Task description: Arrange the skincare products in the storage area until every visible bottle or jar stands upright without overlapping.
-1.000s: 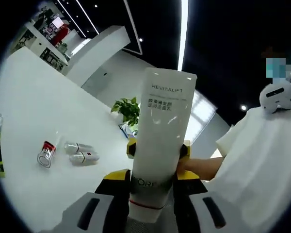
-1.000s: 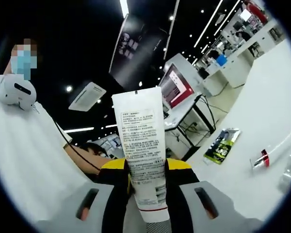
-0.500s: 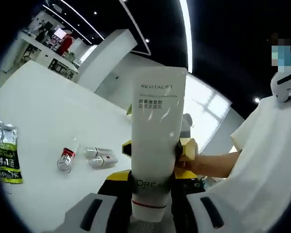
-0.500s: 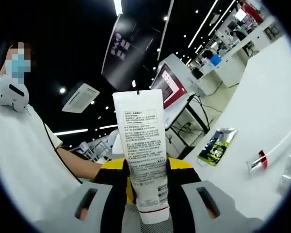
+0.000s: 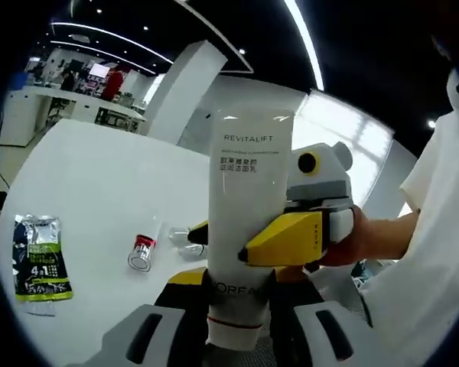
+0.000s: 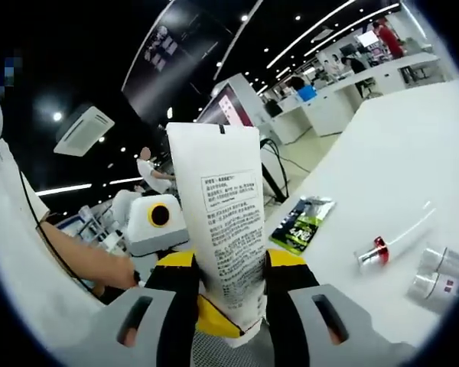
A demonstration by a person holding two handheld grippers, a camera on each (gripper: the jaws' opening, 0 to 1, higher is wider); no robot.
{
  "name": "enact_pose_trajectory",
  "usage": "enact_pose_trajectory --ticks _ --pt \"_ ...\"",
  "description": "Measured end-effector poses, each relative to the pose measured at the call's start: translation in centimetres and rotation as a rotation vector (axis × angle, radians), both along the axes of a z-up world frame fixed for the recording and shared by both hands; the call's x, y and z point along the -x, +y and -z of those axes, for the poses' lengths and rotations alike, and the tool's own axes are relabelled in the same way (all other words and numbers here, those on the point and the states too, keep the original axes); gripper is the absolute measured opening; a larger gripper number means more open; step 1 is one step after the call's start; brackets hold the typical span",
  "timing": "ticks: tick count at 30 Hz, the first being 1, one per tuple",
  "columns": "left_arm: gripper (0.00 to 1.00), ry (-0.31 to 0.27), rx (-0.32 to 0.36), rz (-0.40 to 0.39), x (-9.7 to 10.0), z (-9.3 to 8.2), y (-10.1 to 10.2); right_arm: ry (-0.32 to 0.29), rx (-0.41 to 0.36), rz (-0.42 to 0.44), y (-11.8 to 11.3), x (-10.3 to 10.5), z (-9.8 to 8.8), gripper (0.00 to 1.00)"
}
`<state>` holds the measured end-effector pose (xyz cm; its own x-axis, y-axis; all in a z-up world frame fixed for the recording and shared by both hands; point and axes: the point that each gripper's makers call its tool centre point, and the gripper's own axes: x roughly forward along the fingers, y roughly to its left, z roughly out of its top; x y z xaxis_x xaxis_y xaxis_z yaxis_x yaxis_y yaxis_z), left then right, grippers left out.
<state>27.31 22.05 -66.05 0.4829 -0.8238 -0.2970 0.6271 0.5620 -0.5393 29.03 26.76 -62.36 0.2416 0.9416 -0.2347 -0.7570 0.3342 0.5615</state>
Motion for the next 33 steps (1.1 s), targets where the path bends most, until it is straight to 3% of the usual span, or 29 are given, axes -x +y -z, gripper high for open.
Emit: enact_pose_trajectory --ticks 4,9,14,18,22,25,26,29,33 --pt "0.29 0.0 -0.042 -0.032 -0.3 0.5 0.7 -0.062 0.058 0.04 0.0 -0.9 -0.3 0.29" --pt "0.29 -0.004 -0.068 -0.074 -1.0 0.7 1.5 -0.06 0.079 0.089 -0.3 -2.2 -1.2 0.24" --pt "0.29 -0.019 -0.175 -0.123 -1.4 1.8 2.5 -0.005 0.091 0.154 -0.4 -3.1 -1.1 0.2" --pt "0.3 -0.062 -0.329 -0.139 -1.4 2.9 3.3 0.019 0.155 0.164 -0.5 -2.9 0.0 0.17" --pt "0.3 -0.122 -0.416 -0.146 -1.3 3.1 3.6 0.041 0.164 0.174 -0.7 -2.5 0.3 0.13" --pt "0.31 -0.157 -0.431 -0.152 -1.4 2.8 3.7 0.055 0.164 0.179 -0.8 -2.6 -0.1 0.11" --pt "0.31 -0.142 -0.406 -0.153 -1.4 2.7 3.7 0.06 0.173 0.181 -0.8 -2.6 -0.2 0.11" --pt "0.32 -0.17 -0.396 -0.154 -1.6 2.2 3.5 0.026 0.207 0.173 -0.8 -2.4 -1.0 0.1" --pt "0.32 -0.185 -0.373 -0.16 -1.8 1.7 3.6 0.032 0.225 0.167 -0.7 -2.6 -1.4 0.09"
